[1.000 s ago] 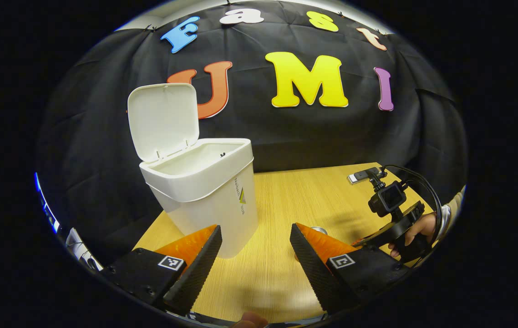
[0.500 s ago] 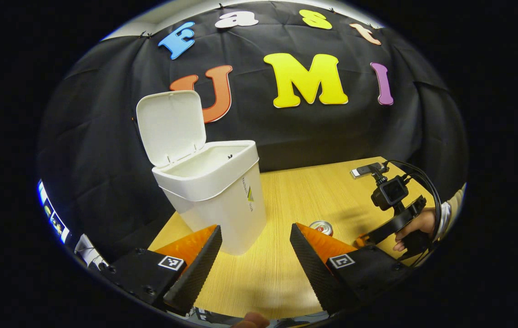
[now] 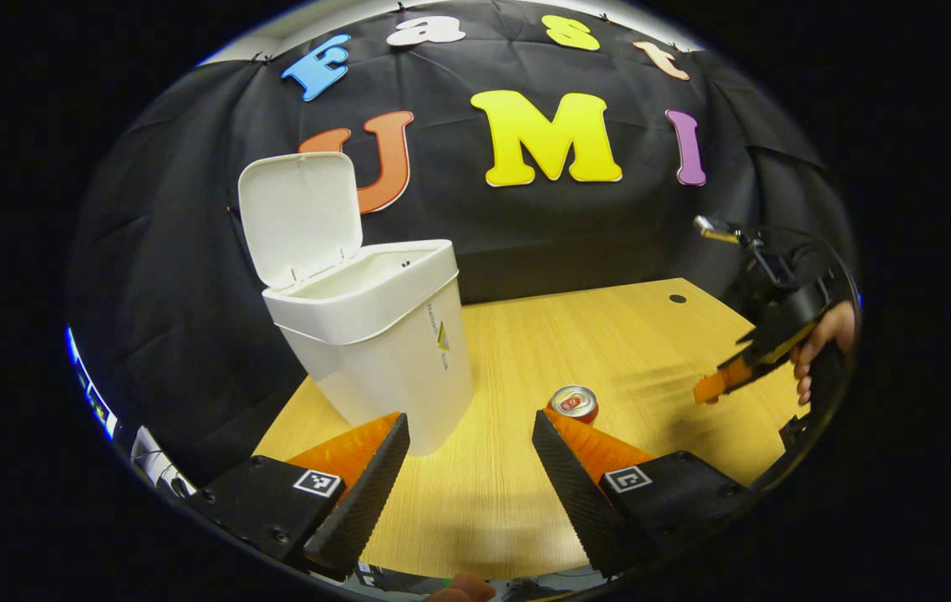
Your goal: Press the lid of the desktop garbage bin to open it, pick up the crumpled paper on the desktop and throw it into the bin, then pick up the pop can on the desktop and drop it into the bin, and finally close the garbage bin lid.
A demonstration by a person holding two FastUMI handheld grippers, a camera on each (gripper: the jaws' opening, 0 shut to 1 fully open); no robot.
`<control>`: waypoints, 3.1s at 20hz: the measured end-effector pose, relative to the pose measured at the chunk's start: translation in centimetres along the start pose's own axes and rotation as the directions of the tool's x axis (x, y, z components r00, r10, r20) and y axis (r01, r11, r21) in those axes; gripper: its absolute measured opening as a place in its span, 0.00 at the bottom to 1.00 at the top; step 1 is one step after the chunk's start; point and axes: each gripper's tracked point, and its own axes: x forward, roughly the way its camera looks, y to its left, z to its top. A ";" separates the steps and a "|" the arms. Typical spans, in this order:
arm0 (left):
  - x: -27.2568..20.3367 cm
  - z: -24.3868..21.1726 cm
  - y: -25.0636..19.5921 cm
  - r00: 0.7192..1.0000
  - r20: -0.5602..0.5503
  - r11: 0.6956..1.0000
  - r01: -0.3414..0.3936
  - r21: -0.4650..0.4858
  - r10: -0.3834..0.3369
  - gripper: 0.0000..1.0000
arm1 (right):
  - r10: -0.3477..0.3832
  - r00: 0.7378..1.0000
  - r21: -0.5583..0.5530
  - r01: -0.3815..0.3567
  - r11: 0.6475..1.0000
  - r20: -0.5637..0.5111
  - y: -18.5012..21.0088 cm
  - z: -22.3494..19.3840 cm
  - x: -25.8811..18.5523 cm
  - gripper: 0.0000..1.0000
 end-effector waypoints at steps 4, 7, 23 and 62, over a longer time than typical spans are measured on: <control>0.4 -0.7 -1.6 0.996 -0.007 0.995 0.090 0.035 -0.090 0.98 | 0.043 0.996 0.005 -0.044 0.999 0.084 3.3 4.1 -5.3 0.20; 0.7 -1.4 -2.7 0.988 -0.008 0.986 0.158 0.050 -0.157 0.95 | 0.062 0.985 -0.021 -0.060 0.998 0.160 6.5 8.1 -8.6 0.20; 2.9 -4.7 1.0 0.961 -0.023 0.956 0.275 0.104 -0.274 0.98 | 0.375 0.894 -0.414 -0.253 0.875 0.245 36.7 16.3 -12.2 0.19; 14.5 -9.3 -11.5 0.908 -0.142 0.916 0.401 0.026 -0.394 0.99 | 0.159 0.936 -0.240 -0.084 0.967 0.313 13.4 10.8 -13.1 0.97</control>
